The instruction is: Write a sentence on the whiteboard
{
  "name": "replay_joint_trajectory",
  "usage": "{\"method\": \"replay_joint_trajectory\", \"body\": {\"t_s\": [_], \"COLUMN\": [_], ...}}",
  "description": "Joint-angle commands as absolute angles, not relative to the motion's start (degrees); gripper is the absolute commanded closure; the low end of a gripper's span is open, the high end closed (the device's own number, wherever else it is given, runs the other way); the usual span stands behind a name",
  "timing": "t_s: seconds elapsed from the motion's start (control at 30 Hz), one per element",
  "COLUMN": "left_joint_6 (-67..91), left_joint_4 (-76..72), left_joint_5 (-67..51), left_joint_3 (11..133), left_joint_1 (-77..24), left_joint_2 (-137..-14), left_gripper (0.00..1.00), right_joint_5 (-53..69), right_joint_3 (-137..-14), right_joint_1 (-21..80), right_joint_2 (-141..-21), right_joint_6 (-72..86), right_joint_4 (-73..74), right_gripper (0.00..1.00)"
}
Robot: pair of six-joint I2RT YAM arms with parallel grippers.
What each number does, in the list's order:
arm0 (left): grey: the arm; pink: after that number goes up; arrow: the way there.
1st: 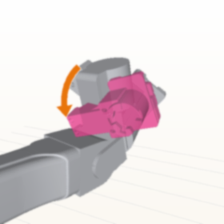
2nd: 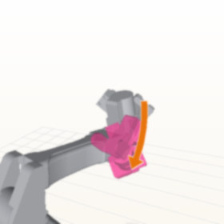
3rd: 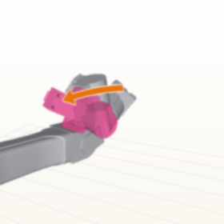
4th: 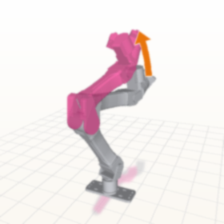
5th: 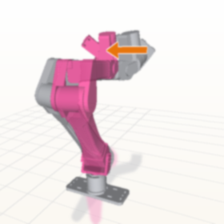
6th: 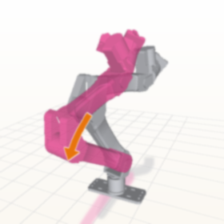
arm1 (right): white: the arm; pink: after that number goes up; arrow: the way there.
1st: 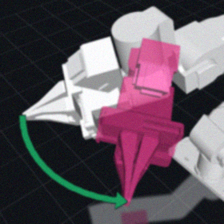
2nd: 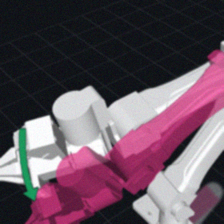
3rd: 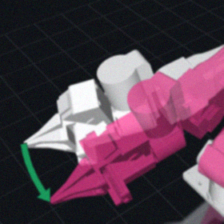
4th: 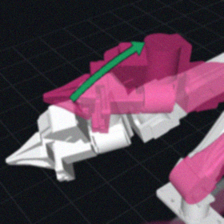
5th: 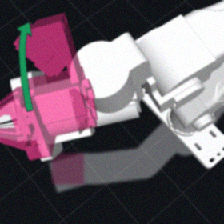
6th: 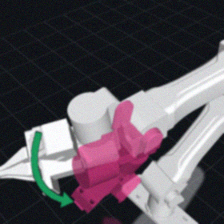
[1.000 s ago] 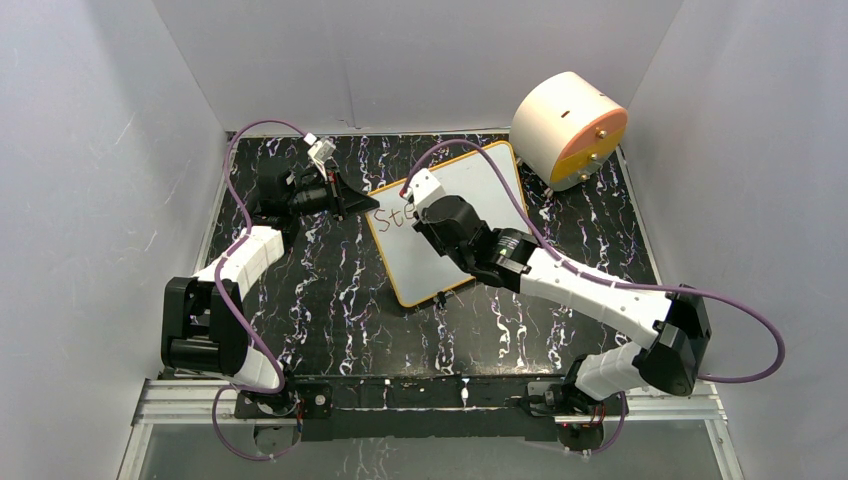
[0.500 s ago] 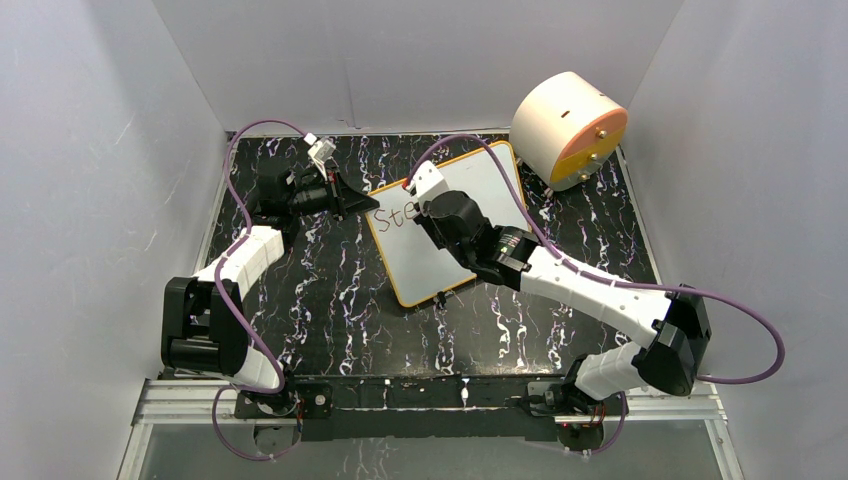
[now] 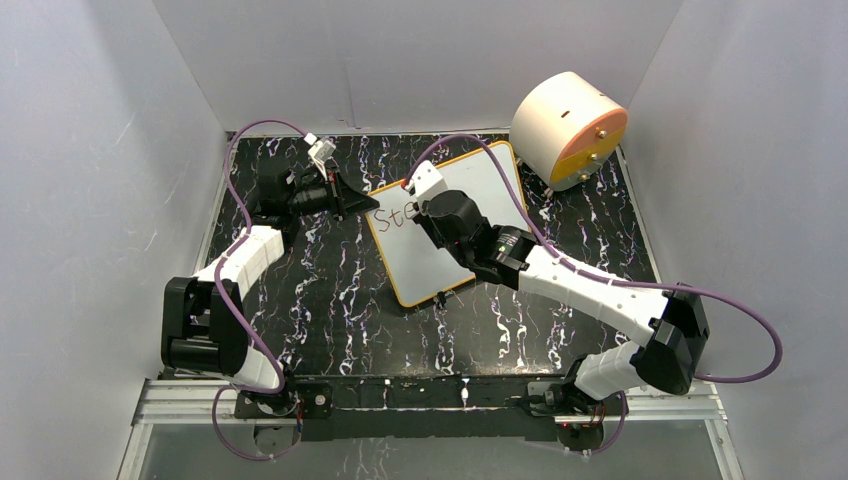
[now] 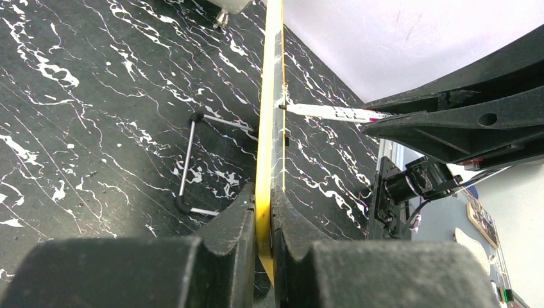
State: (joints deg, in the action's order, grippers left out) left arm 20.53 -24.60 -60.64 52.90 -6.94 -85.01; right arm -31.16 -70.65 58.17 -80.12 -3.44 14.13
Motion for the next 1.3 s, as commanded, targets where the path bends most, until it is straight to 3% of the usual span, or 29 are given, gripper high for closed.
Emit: {"method": "replay_joint_trajectory", "body": {"t_s": [0.0,0.93,1.27], "left_joint_6": [16.7,16.79,16.7], "left_joint_4": [-17.14,-17.05,-16.8], "left_joint_5": [-59.34,-59.32,-59.15], "left_joint_3": [51.3,51.49,51.48], "left_joint_1": [-9.05,-9.05,-9.05], "left_joint_2": [-87.63,-87.54,-87.63], "left_gripper": [1.0,1.0,1.0], "right_joint_5": [-31.34,-26.61,-27.74], "right_joint_3": [-71.88,-74.62,-73.43], "right_joint_1": [57.67,57.34,57.39], "right_joint_2": [-80.56,-82.88,-78.97], "right_joint_6": [-4.19,-0.44,-1.05], "right_joint_4": [9.84,27.21,20.55], "right_gripper": [1.0,1.0,1.0]}}
